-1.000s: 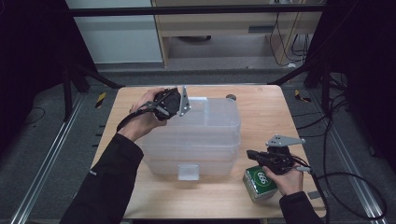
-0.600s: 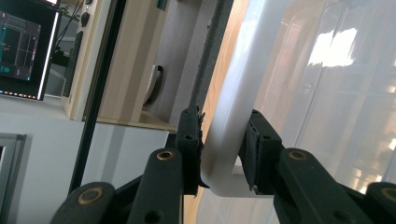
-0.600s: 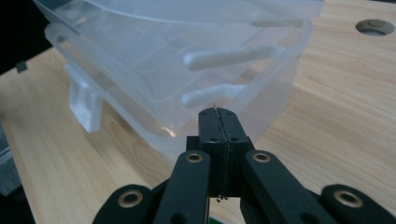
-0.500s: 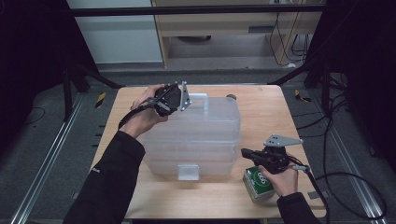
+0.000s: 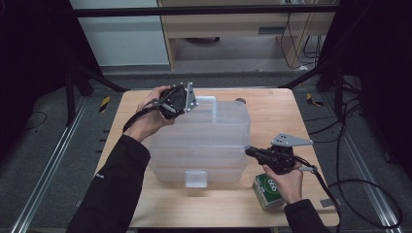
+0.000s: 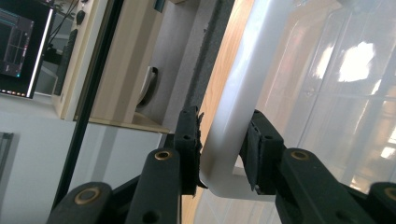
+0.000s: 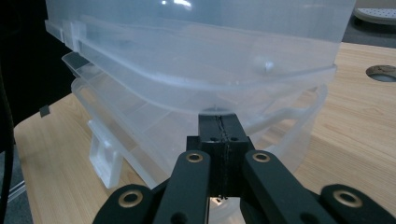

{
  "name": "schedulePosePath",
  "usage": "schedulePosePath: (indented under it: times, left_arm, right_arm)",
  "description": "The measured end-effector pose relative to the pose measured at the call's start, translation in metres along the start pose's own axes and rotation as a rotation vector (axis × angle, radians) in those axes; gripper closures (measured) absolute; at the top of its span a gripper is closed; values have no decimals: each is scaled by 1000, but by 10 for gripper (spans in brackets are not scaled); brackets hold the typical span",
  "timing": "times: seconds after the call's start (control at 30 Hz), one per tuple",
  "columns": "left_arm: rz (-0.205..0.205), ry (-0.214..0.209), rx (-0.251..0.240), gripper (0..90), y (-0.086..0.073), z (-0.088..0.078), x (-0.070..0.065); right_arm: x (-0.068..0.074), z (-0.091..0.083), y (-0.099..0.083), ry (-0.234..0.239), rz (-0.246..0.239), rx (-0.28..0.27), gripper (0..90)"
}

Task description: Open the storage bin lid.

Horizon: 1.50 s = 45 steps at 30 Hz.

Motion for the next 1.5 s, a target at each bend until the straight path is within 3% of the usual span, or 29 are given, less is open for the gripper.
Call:
schedulePosePath:
  times: [0.27, 0.4, 0.57, 0.77, 0.93, 1.1, 1.23, 1.5]
  left_arm:
    - [-48, -21, -39, 557, -6, -11, 0]
    - [-112, -29, -86, 496, -11, -24, 2]
    - [-198, -39, -135, 488, -21, -41, 7]
    - [-316, -55, -176, 522, -35, -56, 8]
    - [-420, -35, -197, 563, -50, -63, 6]
    - [-600, -17, -231, 634, -72, -74, 5]
    - [-717, 5, -233, 672, -96, -82, 5]
    - [-854, 56, -232, 764, -140, -96, -3]
  right_arm:
    - [1, 2, -2, -13, -1, 18, 900]
    - [1, 1, -2, -13, -2, 21, 900]
    - [1, 2, -3, -15, -6, 27, 900]
    - [1, 2, -3, -17, -9, 34, 900]
    - [1, 2, -3, -18, -10, 38, 900]
    - [2, 1, -3, -23, -16, 42, 900]
    - [1, 1, -3, -23, -20, 44, 900]
    - [2, 1, -3, -25, -21, 46, 900]
Point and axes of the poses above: each handheld gripper's, and its own axes: z roughly forward along the jaws, y roughly out of its top, x roughly to its left, the point moved 5 cm from there along z, roughly forward along the jaws, and after that the axes turned 6 degrees about y, right-handed, at the moved point
